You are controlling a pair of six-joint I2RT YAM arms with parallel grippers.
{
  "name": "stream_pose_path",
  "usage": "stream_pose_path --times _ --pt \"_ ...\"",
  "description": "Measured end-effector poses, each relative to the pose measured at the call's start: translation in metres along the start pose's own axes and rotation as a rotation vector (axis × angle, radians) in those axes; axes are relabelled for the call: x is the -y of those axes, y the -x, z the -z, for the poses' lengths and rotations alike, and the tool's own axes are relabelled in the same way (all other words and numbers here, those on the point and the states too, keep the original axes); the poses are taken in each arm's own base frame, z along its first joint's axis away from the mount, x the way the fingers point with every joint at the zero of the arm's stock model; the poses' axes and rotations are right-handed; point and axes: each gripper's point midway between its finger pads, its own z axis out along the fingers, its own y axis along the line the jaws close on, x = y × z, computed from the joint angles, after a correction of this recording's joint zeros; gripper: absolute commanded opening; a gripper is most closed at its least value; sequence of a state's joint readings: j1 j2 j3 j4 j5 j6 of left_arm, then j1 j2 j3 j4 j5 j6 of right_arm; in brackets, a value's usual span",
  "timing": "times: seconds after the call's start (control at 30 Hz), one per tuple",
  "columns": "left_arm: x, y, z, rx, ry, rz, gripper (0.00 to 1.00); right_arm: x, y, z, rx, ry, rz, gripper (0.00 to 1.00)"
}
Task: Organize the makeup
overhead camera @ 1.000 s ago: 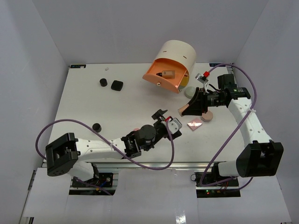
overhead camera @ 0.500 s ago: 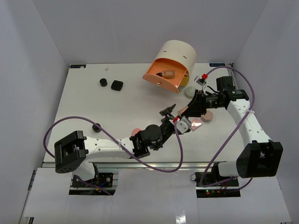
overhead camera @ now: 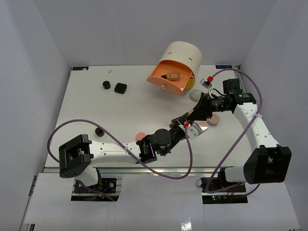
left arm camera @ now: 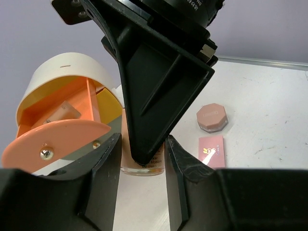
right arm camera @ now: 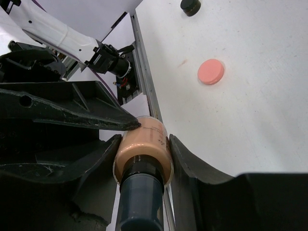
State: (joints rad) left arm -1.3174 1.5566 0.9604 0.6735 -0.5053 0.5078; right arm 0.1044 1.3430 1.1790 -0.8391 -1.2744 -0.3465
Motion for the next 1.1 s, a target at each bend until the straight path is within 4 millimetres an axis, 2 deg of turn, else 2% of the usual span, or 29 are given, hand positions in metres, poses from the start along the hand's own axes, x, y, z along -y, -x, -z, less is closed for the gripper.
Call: stream_pose_path --times 0.07,0.1,0.13,0.2,0.23,0.47,0.57,0.8,0.9,1.03,1.1 --pt "0.0003 -0.0003 0.0 -0.002 -0.001 0.002 0.27 0.0006 -0.0003 -0.0001 -0.002 -0.003 -0.001 0.08" --pt "0.0004 -0.0005 0.0001 -0.002 -0.001 0.004 0.31 0.0008 -0.0005 -0.0001 -0.002 -0.005 -0.001 0.08" --pt "0.0007 -0.0009 0.0002 -0.004 -0.002 0.005 0.38 0.0012 -0.0009 -0.0001 -0.003 -0.006 -0.002 0.08" --pt "0.0013 -0.0018 0.0003 -0.007 -0.004 0.008 0.62 0.0016 -0.002 -0.0002 -0.004 -0.007 -0.007 0.08" --pt "0.0017 -0.0022 0.0004 -0.009 -0.005 0.013 0.66 0.0017 -0.0026 -0.0004 -0.005 -0.006 -0.009 0.08" --pt "0.0054 -0.0044 0.0008 -0.017 -0.016 0.04 0.7 -0.0029 -0.0023 -0.0019 -0.002 0.015 0.001 0.08" --pt "0.0066 -0.0057 0.0009 -0.022 -0.021 0.042 0.66 -0.0041 -0.0021 -0.0021 -0.001 0.018 0.004 0.08" --pt "0.001 -0.0065 -0.0021 -0.031 0.003 0.037 0.47 -0.0042 -0.0027 -0.002 -0.002 0.017 0.002 0.08" --pt "0.0008 -0.0068 -0.0023 -0.033 0.004 0.03 0.35 -0.004 -0.0026 -0.0019 -0.001 0.016 0.003 0.08" --pt "0.0015 -0.0072 -0.0024 -0.037 0.0 0.025 0.27 -0.0038 -0.0029 -0.0019 -0.001 0.016 0.002 0.08" --pt "0.0017 -0.0074 -0.0025 -0.039 -0.002 0.024 0.22 -0.0038 -0.003 -0.0019 -0.001 0.016 0.002 0.11"
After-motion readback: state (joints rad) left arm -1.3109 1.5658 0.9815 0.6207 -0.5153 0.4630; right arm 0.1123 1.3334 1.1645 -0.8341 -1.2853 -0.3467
